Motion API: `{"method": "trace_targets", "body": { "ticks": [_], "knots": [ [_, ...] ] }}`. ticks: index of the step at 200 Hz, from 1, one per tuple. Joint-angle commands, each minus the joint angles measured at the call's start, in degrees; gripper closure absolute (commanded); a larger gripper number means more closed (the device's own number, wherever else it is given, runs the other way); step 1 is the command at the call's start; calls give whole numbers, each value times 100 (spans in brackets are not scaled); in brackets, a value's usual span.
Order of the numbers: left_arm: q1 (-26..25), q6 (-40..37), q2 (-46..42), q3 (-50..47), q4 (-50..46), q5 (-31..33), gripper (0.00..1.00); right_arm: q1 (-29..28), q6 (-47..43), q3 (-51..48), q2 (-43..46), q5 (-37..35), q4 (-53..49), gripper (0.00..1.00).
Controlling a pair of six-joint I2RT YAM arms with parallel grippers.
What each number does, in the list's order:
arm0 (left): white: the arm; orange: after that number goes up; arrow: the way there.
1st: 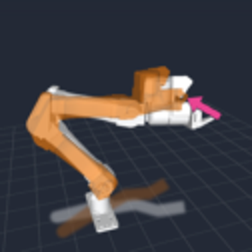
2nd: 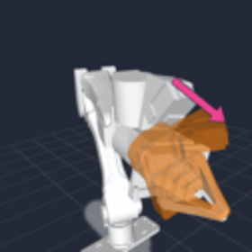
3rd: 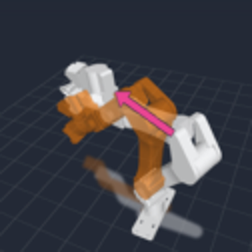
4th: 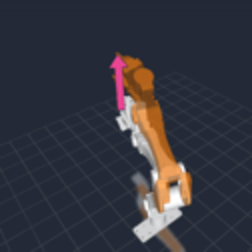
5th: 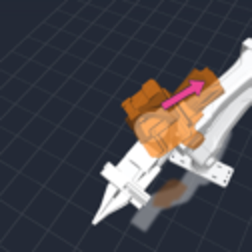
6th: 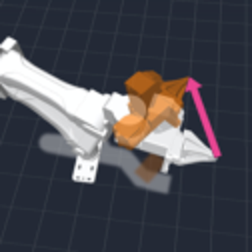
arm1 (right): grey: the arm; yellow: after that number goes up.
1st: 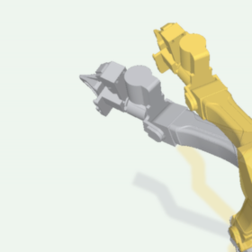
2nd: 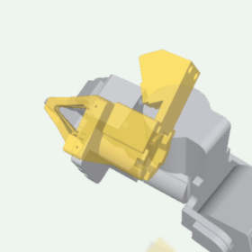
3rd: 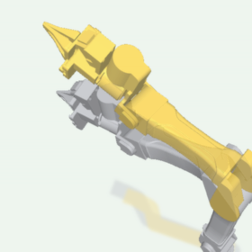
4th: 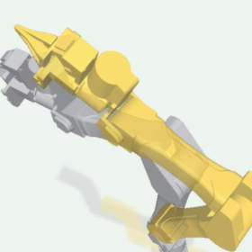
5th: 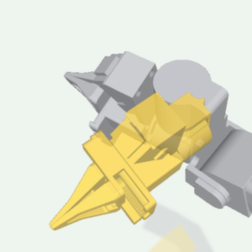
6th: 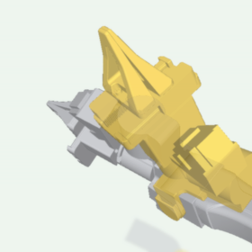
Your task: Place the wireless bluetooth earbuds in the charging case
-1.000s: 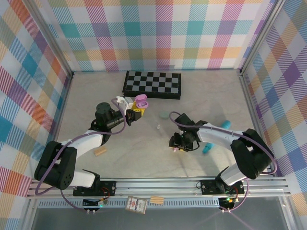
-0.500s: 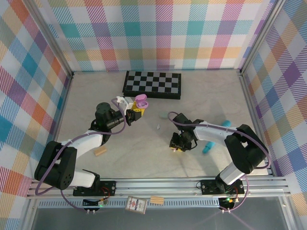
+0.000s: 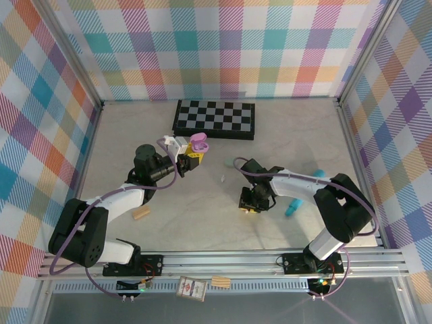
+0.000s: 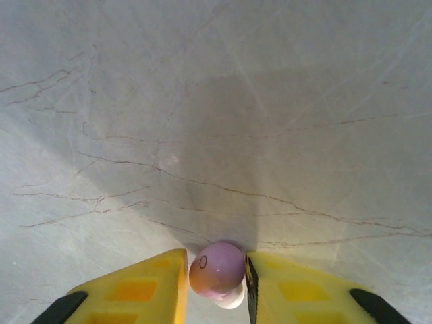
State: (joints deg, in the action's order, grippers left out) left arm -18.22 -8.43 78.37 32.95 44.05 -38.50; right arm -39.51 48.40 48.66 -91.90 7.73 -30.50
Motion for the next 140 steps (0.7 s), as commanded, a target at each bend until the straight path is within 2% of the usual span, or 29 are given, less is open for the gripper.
{"method": "trace_targets", "body": {
  "ticks": [1,51,140],
  "knots": [
    [29,16,17,142,252,-138,71,-11,-145,169,-113,-288,197,68],
    [29,20,31,137,271,-142,71,-8,-268,318,-198,-452,106,65],
    [29,-12,47,157,252,-131,71,-10,-554,396,-283,-224,-163,69]
  ]
}}
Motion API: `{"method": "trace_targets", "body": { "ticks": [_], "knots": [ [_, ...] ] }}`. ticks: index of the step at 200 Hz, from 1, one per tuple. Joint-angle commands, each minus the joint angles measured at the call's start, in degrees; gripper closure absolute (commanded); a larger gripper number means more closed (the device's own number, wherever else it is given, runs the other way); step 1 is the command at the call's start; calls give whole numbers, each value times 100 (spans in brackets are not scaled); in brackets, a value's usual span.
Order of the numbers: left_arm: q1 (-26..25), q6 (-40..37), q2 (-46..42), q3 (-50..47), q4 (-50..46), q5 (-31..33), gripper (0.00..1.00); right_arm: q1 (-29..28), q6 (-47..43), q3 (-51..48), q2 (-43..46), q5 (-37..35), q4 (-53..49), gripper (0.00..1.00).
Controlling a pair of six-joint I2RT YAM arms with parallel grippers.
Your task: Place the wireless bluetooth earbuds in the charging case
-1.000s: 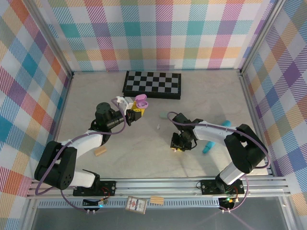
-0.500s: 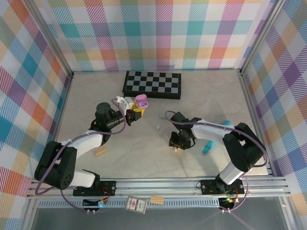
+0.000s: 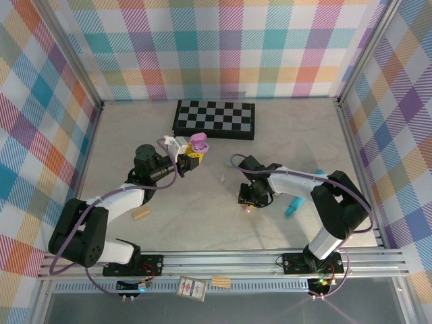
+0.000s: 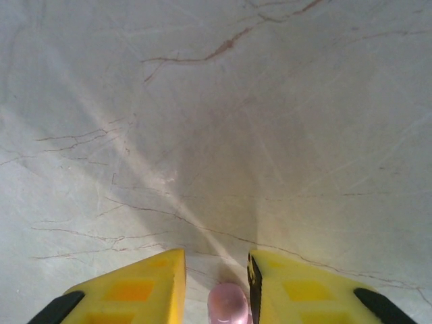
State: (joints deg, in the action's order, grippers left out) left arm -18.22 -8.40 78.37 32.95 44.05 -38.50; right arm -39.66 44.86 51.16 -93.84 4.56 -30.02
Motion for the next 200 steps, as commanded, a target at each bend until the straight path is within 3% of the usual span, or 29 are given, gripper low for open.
{"method": "trace_targets", "body": {
  "ticks": [1,81,163,200],
  "knots": [
    [29,-13,47,158,253,-127,71,4,-203,148,-89,100,-222,69],
    [29,-22,54,176,246,-131,71,2,-256,140,-101,441,-328,71],
    [29,-28,41,177,243,-131,71,2,-373,200,-249,255,-425,77],
    [29,-53,46,168,236,-188,71,2,-461,161,147,95,-288,80]
  ]
}}
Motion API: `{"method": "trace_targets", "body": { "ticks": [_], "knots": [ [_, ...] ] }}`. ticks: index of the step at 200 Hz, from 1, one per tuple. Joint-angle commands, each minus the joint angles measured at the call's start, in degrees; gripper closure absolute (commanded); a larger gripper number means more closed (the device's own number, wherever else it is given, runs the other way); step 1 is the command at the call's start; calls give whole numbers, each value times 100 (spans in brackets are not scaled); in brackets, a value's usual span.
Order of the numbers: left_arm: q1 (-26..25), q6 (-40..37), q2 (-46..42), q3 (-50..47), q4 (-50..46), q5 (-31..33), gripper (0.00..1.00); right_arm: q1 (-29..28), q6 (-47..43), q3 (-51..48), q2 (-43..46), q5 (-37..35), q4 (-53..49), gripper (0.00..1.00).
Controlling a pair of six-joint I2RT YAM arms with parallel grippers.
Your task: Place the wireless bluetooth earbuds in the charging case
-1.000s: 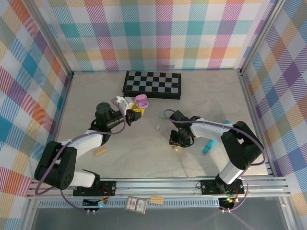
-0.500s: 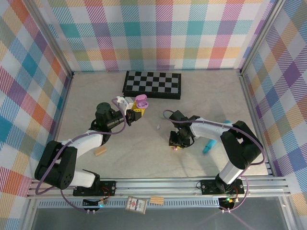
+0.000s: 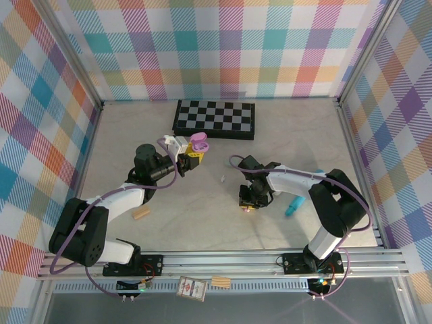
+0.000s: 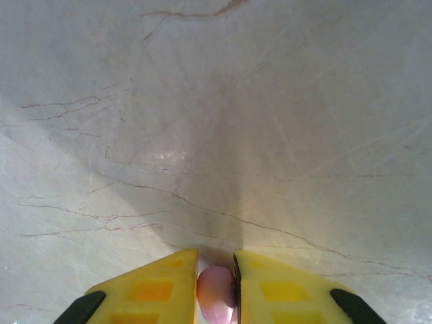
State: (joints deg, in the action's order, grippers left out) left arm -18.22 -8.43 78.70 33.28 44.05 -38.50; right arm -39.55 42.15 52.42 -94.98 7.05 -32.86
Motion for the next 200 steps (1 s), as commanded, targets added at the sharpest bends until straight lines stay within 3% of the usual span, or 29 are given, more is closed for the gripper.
{"method": "trace_targets", "body": {
  "ticks": [1,53,107,200],
  "knots": [
    [24,-52,14,135,235,-195,71,-9,-199,28,283,-157,6,80],
    [3,-101,30,135,367,-889,71,2,-885,-126,1535,-244,690,82],
    [-214,-82,61,232,255,-1427,71,18,-1583,120,2630,763,1688,83],
    [-625,259,-18,205,409,-1693,71,79,-1527,679,2618,1560,2676,82]
  ]
}}
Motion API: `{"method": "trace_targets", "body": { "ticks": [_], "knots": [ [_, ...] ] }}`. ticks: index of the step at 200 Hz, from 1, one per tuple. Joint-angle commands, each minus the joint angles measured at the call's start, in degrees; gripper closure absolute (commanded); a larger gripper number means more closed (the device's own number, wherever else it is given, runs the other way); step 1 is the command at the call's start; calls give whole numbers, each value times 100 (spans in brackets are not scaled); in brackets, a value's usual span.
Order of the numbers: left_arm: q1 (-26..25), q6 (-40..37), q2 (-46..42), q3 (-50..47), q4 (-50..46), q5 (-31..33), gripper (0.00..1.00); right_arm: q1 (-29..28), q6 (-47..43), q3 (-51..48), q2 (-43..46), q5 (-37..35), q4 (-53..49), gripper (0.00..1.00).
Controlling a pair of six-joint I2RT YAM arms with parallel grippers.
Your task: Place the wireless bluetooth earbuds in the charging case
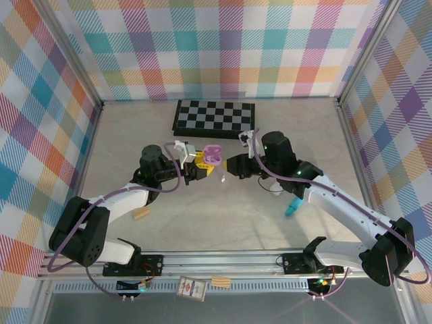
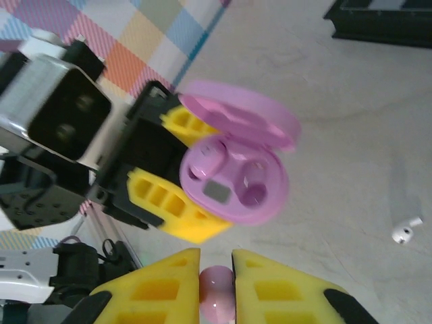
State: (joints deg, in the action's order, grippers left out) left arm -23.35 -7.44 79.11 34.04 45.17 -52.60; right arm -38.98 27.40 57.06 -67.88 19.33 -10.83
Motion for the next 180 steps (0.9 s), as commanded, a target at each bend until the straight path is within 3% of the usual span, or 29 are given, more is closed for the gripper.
{"method": "trace_targets", "body": {
  "ticks": [1,75,180],
  "knots": [
    [-119,167,-57,133,308,-289,71,22,-51,217,-93,337,479,82],
    [-187,474,-22,110,693,-521,71,23,-76,263,-303,264,696,83],
    [-187,253,-68,172,408,-589,71,34,-103,302,-573,211,816,82]
  ]
}}
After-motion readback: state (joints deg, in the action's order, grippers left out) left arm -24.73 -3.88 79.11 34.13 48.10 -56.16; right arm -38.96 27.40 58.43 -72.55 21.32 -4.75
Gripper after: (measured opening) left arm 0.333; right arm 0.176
